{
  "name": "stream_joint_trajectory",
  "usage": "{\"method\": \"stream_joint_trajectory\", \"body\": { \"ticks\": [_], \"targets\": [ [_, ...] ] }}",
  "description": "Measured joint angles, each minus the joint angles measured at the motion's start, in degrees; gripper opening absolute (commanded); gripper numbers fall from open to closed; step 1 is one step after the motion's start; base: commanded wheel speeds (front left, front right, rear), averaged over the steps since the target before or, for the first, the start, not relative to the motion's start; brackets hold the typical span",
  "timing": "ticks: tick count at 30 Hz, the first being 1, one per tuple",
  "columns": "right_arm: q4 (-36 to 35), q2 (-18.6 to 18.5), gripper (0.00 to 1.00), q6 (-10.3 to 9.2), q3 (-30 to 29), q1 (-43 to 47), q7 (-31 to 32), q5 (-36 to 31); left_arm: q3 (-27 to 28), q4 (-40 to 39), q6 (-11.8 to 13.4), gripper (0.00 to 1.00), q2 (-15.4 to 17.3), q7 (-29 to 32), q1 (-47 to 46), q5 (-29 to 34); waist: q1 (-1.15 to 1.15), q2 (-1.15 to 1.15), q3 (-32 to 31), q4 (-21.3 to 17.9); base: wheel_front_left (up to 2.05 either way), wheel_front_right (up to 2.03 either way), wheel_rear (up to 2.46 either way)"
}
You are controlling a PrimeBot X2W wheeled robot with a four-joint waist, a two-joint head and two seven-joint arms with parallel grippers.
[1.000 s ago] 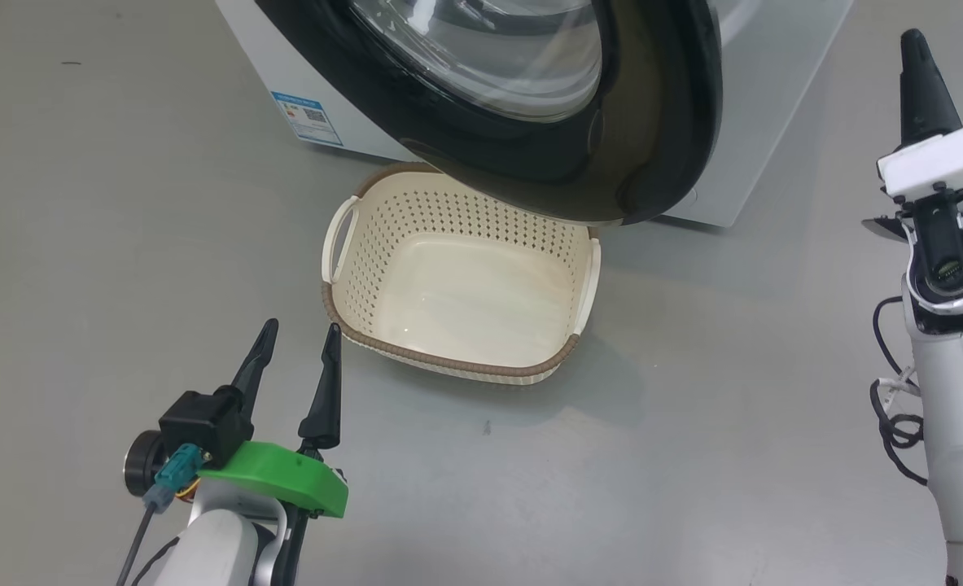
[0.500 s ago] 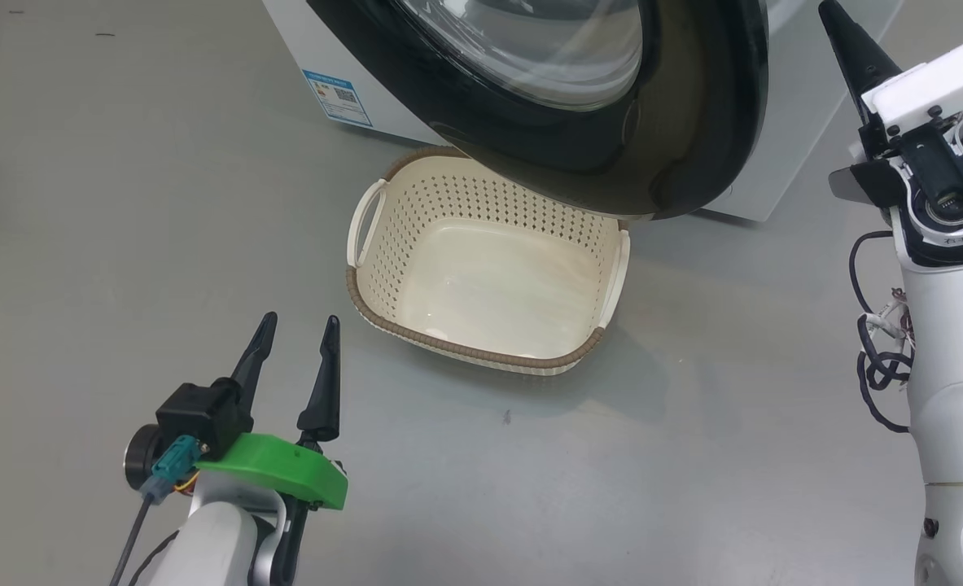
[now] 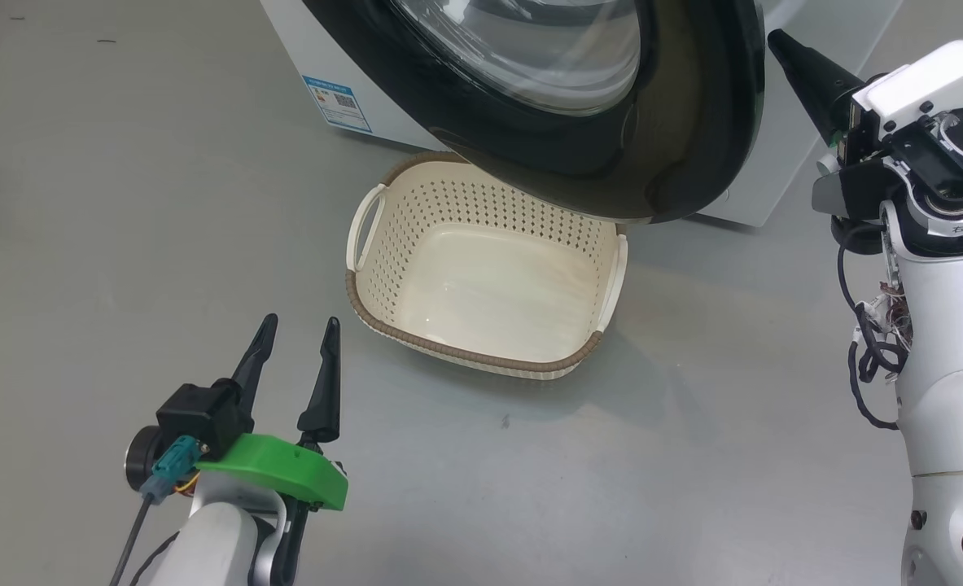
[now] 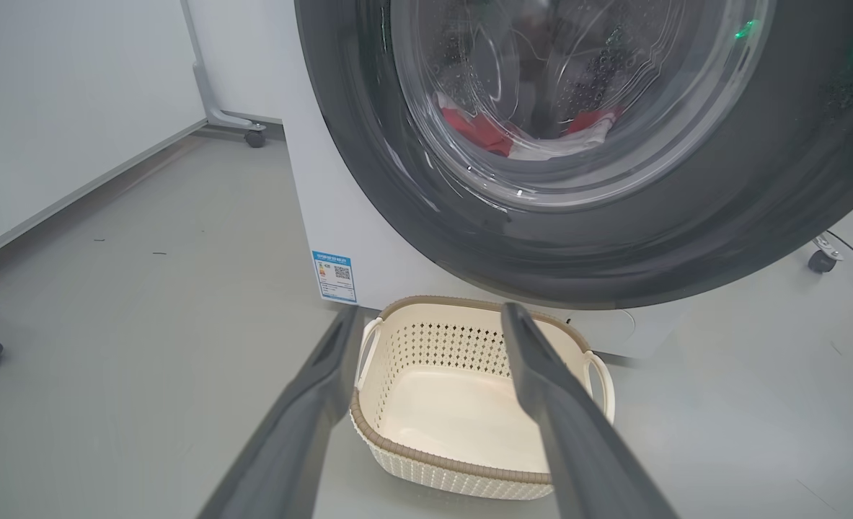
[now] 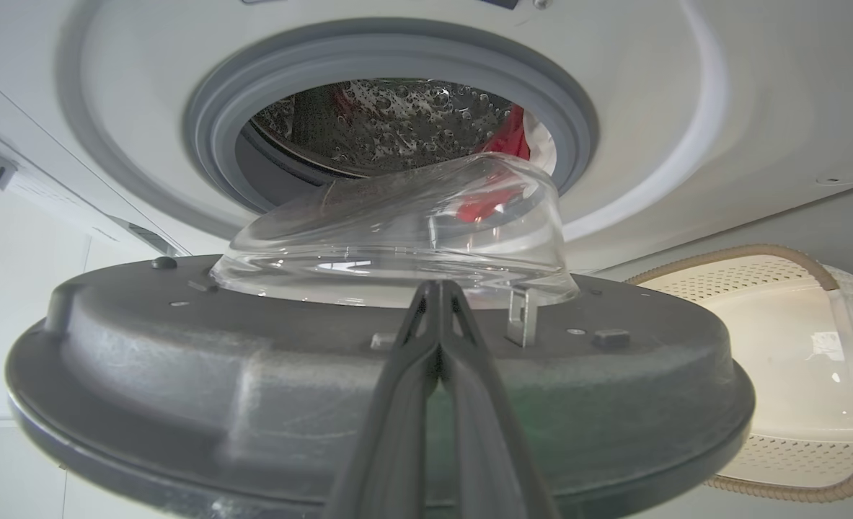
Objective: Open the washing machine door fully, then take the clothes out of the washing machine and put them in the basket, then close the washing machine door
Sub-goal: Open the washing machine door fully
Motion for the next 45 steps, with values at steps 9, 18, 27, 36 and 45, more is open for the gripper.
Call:
{"method": "stream_joint_trajectory", "body": {
  "ticks": [9, 18, 27, 36, 45],
  "targets": [
    [1.44, 0.55, 0.0, -1.27, -1.05, -0.12, 3.45, 3.6, -0.18, 0.05, 0.01, 1.0, 0.0, 0.0, 0.0, 0.0, 0.0, 0.0, -0.17, 0.04, 0.0, 0.0, 0.0],
    [2.41, 0.51, 0.0, -2.01, -1.35, -0.37, 6.91, 6.16, -0.37, 0.07, 0.04, 1.0, 0.0, 0.0, 0.0, -0.08, 0.0, 0.0, -0.37, 0.51, 0.0, 0.0, 0.0],
    [3.83, 0.87, 0.0, -2.45, -0.64, 0.05, 9.73, 7.28, -0.96, 0.34, 0.3, 1.0, 0.0, 0.0, 0.0, -0.58, 0.0, 0.0, -1.32, 1.01, 0.0, 0.0, 0.0],
    [5.02, 1.18, 0.0, -2.87, 0.0, 2.26, 11.69, 8.87, -1.12, 0.97, 0.49, 1.0, 0.0, 0.0, 0.06, -0.58, 0.0, 0.0, -3.39, 1.45, 0.0, 0.0, 0.0],
    [6.42, 2.09, 0.0, -2.87, 1.34, 6.36, 12.93, 10.28, -1.64, 1.74, 0.51, 1.0, 0.01, 0.0, 0.43, -0.4, 0.0, 0.0, -6.3, 1.66, 0.0, 0.0, 0.0]
  ]
}}
